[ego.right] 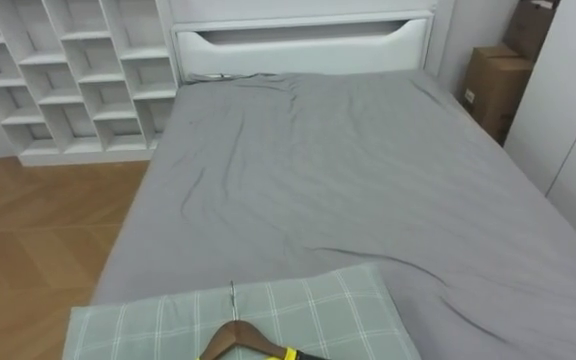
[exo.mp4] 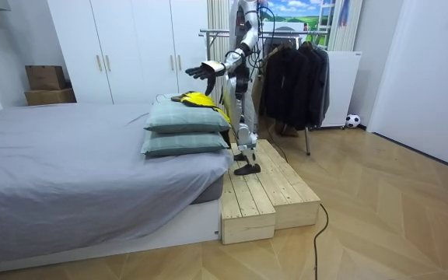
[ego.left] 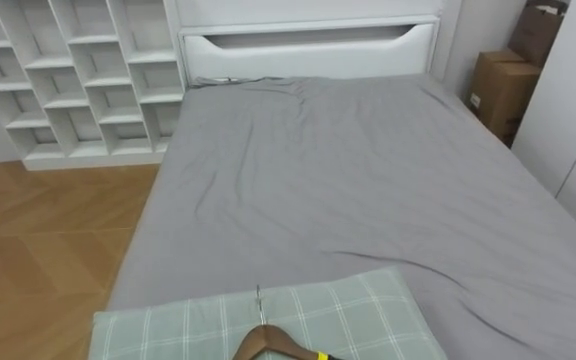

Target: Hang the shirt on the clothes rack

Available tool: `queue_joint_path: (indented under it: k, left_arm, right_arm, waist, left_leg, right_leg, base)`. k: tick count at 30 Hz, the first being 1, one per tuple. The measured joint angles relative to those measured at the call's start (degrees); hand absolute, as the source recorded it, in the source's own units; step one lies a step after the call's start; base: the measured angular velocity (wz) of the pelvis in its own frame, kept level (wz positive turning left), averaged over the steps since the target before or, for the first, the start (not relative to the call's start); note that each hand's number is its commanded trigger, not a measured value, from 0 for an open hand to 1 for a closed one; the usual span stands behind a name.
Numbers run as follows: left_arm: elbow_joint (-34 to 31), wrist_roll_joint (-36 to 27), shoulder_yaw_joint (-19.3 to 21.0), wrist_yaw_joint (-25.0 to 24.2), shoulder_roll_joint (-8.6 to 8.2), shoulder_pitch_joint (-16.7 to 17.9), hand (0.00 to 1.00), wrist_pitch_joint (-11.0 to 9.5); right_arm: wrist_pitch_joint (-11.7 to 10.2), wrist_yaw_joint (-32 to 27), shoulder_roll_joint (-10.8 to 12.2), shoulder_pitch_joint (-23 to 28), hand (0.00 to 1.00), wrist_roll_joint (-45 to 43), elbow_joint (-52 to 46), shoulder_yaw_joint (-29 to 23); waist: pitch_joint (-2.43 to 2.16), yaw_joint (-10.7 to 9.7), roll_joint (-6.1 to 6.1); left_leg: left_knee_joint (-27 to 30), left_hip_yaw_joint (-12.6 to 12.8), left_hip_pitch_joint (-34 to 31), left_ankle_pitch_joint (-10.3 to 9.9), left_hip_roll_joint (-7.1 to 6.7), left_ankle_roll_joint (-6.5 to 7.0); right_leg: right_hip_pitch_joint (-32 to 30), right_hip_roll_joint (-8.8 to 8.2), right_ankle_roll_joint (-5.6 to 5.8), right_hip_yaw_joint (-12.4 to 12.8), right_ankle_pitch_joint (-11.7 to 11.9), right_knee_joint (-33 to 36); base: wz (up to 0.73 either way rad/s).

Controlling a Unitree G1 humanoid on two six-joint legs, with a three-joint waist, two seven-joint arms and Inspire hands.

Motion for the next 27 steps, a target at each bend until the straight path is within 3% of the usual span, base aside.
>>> queue_joint_path:
  k: [8, 14, 20, 21, 23, 27]
  left_arm:
    - [-9.00, 2.00, -4.51, 0.02, 0.03, -0.22, 0.00, -0.77]
    - [-9.78, 3.07, -6.18, 0.02, 0.01, -0.67, 0.00, -1.43]
    - [-9.57, 3.45, -7.81, 0.03, 0.02, -0.98, 0.00, -1.20]
    - [-9.48, 3.49, -8.76, 0.02, -0.03, -1.59, 0.00, -1.07]
    - [-8.30, 3.61, -9.79, 0.02, -0.06, -3.71, 0.00, -0.82]
    - [-4.01, 3.30, -10.90, -0.01, -0.07, -9.99, 0.00, -0.15]
  right_arm:
    - [-0.50, 0.25, -0.24, 0.16, 0.00, -1.81, -0.17, 0.07]
    - [-0.51, 0.56, -0.33, -0.09, 0.00, -2.29, -0.05, 0.07]
    - [-0.37, 1.24, -0.23, -1.54, 0.00, -3.74, 0.23, 1.30]
    - [-0.32, 1.17, -0.23, -1.69, 0.00, -2.61, 0.24, 1.94]
    - [-0.20, 1.05, -0.19, -2.54, 0.00, -1.40, 0.26, 3.13]
    - [0.19, 0.01, -0.09, -5.66, 0.00, 1.74, 0.64, 6.85]
  waist:
    - [0.02, -0.37, -0.08]
    - [0.39, -1.00, -0.38]
    - [0.41, -1.93, -0.94]
    - [0.11, -1.93, -0.90]
    - [0.08, -1.84, -1.13]
    - [0.53, -1.80, -1.35]
  left_leg:
    - [0.03, -0.30, -0.06, 0.03, 0.04, 0.00]
    - [0.03, -0.20, -0.14, 0.05, 0.07, 0.02]
    - [0.11, 0.09, -2.20, 0.45, 0.08, -0.13]
    - [0.39, 0.06, -3.42, 0.49, 0.10, -0.12]
    - [0.46, 0.06, -5.34, 1.01, 0.13, -0.13]
    - [0.34, 0.40, -9.53, 2.69, 0.16, -0.24]
  right_leg:
    - [0.11, -0.04, 0.00, 0.19, 0.00, 0.01]
    - [-0.33, 0.01, 0.00, 0.24, 0.00, 0.00]
    - [-2.67, 0.02, 0.00, 0.87, 0.00, 0.26]
    - [-3.66, 0.01, -0.01, 0.80, 0.01, 0.20]
    - [-5.35, -0.05, 0.05, 0.86, 0.22, 0.05]
    - [-9.78, 0.15, -0.47, 0.98, 1.78, 0.06]
  base:
    - [0.00]
    - [0.00]
    - [-0.03]
    - [0.00]
    - [0.00]
    - [-0.04]
